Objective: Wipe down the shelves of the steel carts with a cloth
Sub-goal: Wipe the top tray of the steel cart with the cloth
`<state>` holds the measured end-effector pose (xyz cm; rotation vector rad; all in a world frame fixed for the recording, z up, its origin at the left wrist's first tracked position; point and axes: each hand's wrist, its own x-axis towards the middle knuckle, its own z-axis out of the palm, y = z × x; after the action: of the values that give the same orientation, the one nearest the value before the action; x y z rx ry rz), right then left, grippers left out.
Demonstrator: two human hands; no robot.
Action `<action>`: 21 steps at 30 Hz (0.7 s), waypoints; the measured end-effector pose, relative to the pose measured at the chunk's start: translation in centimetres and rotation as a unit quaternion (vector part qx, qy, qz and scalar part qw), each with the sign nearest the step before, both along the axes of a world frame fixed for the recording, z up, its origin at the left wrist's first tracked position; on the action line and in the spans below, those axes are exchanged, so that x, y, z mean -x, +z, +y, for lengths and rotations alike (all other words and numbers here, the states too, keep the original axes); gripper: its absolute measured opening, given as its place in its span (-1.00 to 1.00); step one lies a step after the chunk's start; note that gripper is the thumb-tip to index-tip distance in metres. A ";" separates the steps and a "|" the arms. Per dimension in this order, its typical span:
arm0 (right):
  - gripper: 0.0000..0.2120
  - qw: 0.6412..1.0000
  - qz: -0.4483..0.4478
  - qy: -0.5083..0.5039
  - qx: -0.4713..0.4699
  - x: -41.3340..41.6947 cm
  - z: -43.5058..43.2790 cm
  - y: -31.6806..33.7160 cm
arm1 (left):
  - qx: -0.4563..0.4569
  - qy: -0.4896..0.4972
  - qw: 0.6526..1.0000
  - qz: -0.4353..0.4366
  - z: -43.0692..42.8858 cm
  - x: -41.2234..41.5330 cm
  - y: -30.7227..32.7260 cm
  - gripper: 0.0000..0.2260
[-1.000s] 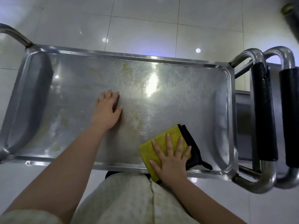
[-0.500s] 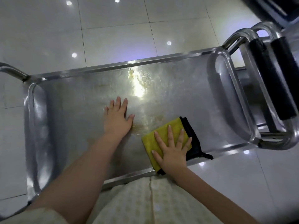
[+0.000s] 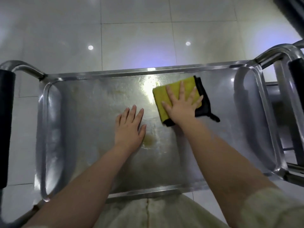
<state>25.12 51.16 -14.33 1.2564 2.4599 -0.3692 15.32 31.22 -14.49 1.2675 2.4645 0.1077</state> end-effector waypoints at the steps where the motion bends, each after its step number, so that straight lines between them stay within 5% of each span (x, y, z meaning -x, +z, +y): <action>1: -0.38 1.000 -0.001 -0.009 0.007 1.5 1.3 0.1 | -0.005 0.000 1.000 0.003 -0.1 0.1 0.0 -0.49; 7: -0.34 1.000 0.002 0.006 0.005 2.5 1.4 0.0 | 0.035 0.013 0.999 0.003 0.0 0.5 0.0 -0.48; 17: -0.36 0.991 -0.008 0.127 0.040 -15.8 -16.8 0.2 | 0.059 0.002 0.998 0.002 0.0 1.3 0.7 -0.44; 21: -0.38 0.994 0.005 0.109 0.020 -11.8 -14.2 0.1 | 0.049 0.020 0.999 -0.006 0.0 1.6 0.9 -0.43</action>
<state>36.96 36.93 -14.18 0.9585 2.5531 -0.3653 13.70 31.19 -13.62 1.1737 2.4539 0.0042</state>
